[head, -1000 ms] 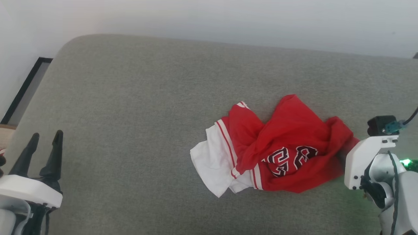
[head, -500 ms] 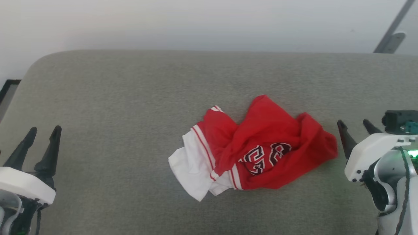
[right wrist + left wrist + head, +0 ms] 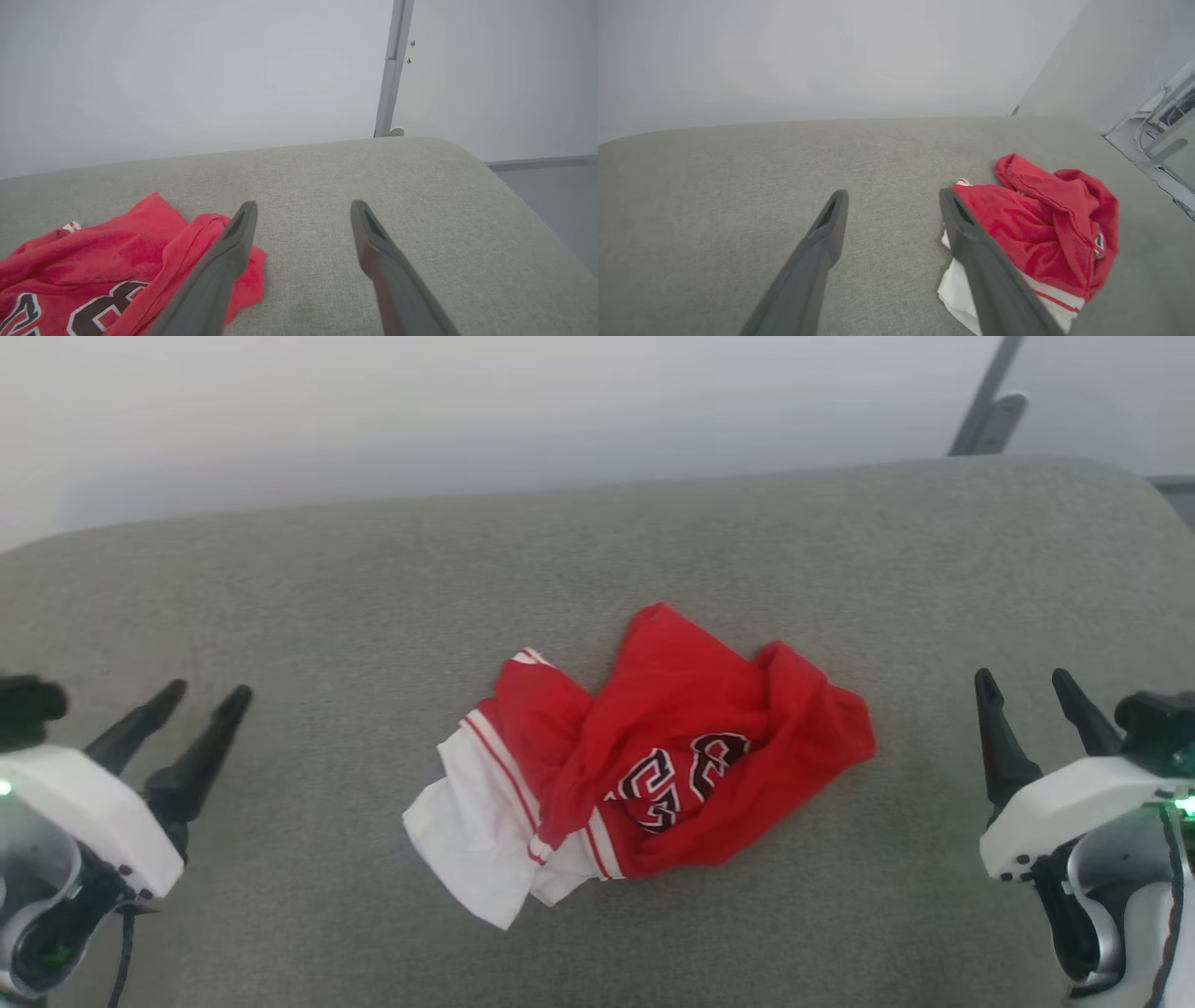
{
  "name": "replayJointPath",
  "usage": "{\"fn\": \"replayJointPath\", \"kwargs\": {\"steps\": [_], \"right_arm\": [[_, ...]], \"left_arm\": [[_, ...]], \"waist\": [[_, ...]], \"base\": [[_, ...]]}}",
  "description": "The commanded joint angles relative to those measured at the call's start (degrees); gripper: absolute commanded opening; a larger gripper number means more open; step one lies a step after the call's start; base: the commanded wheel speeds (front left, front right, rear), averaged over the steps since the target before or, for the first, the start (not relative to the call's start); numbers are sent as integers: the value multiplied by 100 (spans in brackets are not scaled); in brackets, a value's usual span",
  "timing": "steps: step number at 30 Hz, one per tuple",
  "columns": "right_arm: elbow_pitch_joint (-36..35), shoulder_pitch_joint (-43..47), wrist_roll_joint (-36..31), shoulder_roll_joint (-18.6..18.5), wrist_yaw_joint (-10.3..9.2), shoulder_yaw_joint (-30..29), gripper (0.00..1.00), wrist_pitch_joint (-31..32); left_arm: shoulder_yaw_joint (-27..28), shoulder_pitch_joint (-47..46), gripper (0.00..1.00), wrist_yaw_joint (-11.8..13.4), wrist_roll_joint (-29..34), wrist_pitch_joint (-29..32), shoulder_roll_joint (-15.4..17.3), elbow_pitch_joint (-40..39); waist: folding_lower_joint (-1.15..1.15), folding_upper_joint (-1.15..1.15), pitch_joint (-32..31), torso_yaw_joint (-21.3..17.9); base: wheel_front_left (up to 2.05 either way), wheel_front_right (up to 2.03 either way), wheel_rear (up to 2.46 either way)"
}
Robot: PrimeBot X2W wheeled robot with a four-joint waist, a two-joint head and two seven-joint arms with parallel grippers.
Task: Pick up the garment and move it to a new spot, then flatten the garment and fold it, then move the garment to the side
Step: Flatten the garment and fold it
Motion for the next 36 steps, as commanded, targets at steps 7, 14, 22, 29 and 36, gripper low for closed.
{"fn": "replayJointPath", "kwargs": {"steps": [7,14,22,29,36], "right_arm": [[71,92,330,18,-4,149,100,-200],[161,-48,450,18,-4,302,100,-354],[252,-170,513,18,-4,419,100,-544],[290,-323,529,18,-4,537,100,-634],[344,-434,580,18,-4,638,100,-740]], "left_arm": [[-417,-593,100,26,-125,1044,109,-97],[-899,-1194,100,103,41,2025,46,26],[-1370,-1639,100,177,-127,3020,-237,347],[-1582,-1869,100,333,-285,3640,-469,790],[-1601,-2011,100,495,-455,3914,-615,1190]], "waist": [[0,0,110,-316],[0,0,244,-521],[0,0,415,-629],[0,0,607,-726],[0,0,855,-857]], "base": [[0,0,0],[0,0,0],[0,0,0],[0,0,0],[0,0,0]]}}
